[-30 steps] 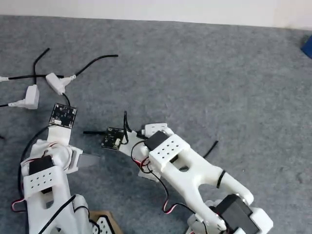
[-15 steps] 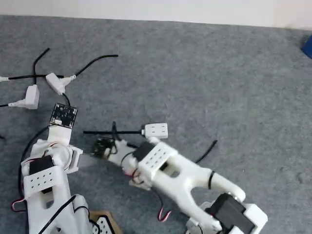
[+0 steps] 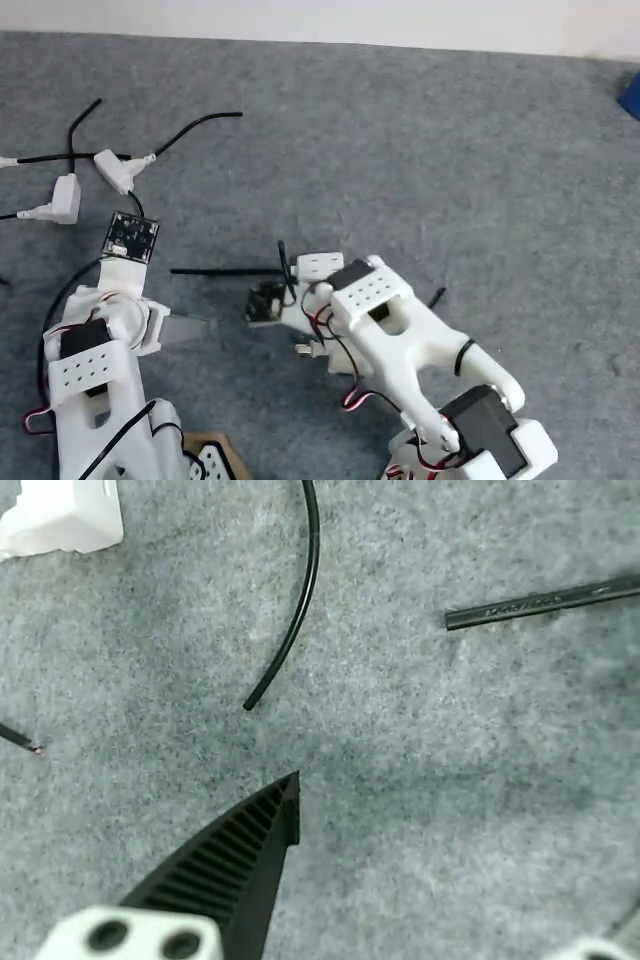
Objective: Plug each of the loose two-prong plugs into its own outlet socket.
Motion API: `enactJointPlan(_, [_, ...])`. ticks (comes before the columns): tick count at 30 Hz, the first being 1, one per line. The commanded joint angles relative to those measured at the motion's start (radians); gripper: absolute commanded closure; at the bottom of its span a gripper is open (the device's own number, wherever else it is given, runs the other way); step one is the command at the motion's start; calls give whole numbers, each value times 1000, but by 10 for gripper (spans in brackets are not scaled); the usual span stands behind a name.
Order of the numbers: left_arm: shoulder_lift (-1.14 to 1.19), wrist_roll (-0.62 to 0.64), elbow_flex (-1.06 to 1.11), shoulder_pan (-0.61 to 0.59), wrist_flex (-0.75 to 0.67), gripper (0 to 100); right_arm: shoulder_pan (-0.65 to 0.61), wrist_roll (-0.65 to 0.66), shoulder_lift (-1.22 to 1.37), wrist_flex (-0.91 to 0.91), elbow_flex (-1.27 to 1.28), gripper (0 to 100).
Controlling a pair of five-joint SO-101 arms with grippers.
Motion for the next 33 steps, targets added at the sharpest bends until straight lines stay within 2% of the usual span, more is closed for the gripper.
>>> enactJointPlan(1, [-16,-9,-4,10,5,489,7,2,-5,5,21,652])
enactJointPlan(3, [-16,-8,-4,10,5,489,-16,-71,-7,2,21,652])
enactJointPlan(6, [-15,-6,-4,10,8,489,-47,-152,-2,-102,22,652])
enactJointPlan(12, [-19,-9,16,5,5,489,-154,-161,1,-306,108,652])
enactJointPlan(15, [-19,-9,22,5,3,489,-186,-161,1,-334,142,661])
enactJointPlan(23, [-19,-9,22,10,3,489,-185,-226,-7,-328,143,923])
enactJointPlan(33, [-19,-9,22,5,3,489,-185,-224,1,-328,150,935])
